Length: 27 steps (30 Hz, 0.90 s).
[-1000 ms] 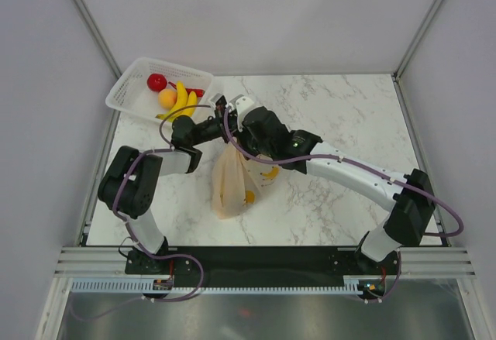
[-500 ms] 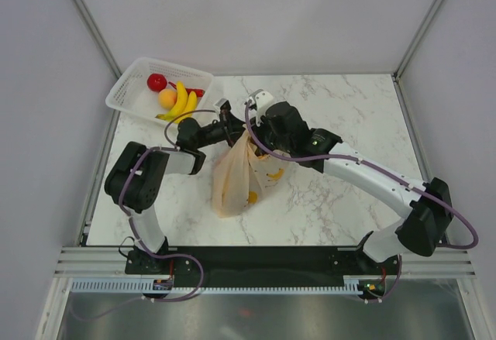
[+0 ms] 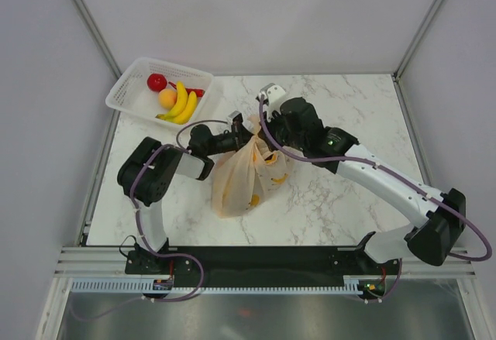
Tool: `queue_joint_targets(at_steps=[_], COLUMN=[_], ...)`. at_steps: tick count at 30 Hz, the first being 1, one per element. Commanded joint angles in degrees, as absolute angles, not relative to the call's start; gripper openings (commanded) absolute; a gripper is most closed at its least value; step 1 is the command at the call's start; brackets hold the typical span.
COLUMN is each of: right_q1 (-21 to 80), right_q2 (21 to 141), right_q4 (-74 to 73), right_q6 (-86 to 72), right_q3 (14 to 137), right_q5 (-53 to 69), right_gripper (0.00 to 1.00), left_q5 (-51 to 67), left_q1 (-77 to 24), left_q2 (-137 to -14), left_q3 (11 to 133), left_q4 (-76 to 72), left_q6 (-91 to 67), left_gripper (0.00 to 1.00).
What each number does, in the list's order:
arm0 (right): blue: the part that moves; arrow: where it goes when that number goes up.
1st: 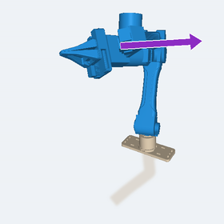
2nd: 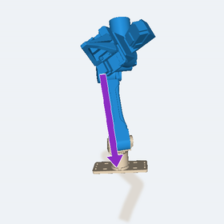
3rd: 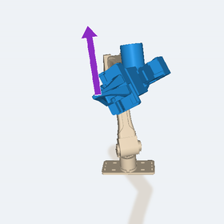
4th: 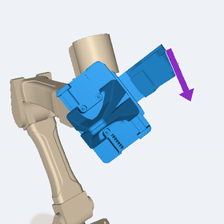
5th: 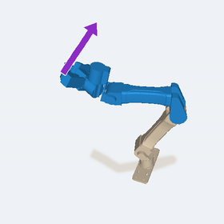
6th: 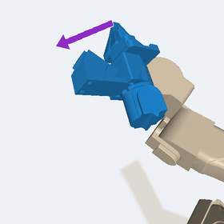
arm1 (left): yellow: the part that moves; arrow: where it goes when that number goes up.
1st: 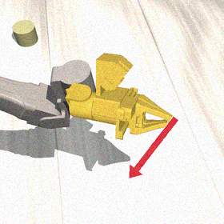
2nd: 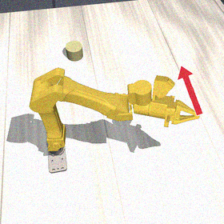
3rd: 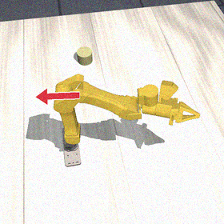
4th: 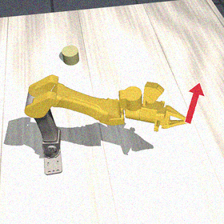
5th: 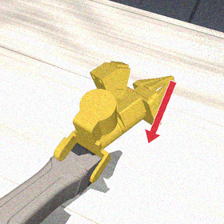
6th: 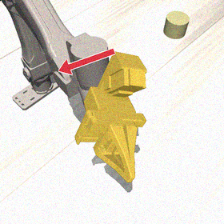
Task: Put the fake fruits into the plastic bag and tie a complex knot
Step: Tie the plastic bag at the center of the board.
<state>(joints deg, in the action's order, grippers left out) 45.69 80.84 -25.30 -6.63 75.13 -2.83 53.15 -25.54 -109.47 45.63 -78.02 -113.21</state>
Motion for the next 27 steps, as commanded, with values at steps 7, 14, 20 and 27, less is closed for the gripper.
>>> queue_joint_targets(at_steps=[7, 14, 20, 27], right_q1=[43.59, 43.59, 43.59, 43.59], right_q2=[74.18, 71.9, 72.51, 70.06], right_q4=[-14.68, -15.38, -17.22, -19.33], right_q6=[-5.27, -5.19, -6.06, -6.86], right_q3=[76.47, 74.8, 75.85, 72.43], right_q5=[-3.96, -1.94, 5.0, 6.42], right_gripper=[0.0, 0.0, 0.0, 0.0], left_q5=[59.59, 60.03, 60.12, 60.12], left_q1=[-28.21, -28.74, -28.83, -29.44], left_q2=[-113.47, -110.49, -109.16, -107.4], left_q3=[45.09, 44.56, 43.33, 42.63], left_q4=[-95.27, -95.27, -95.27, -95.19], left_q6=[-110.57, -111.0, -111.18, -111.88], left_gripper=[0.08, 0.08, 0.08, 0.08])
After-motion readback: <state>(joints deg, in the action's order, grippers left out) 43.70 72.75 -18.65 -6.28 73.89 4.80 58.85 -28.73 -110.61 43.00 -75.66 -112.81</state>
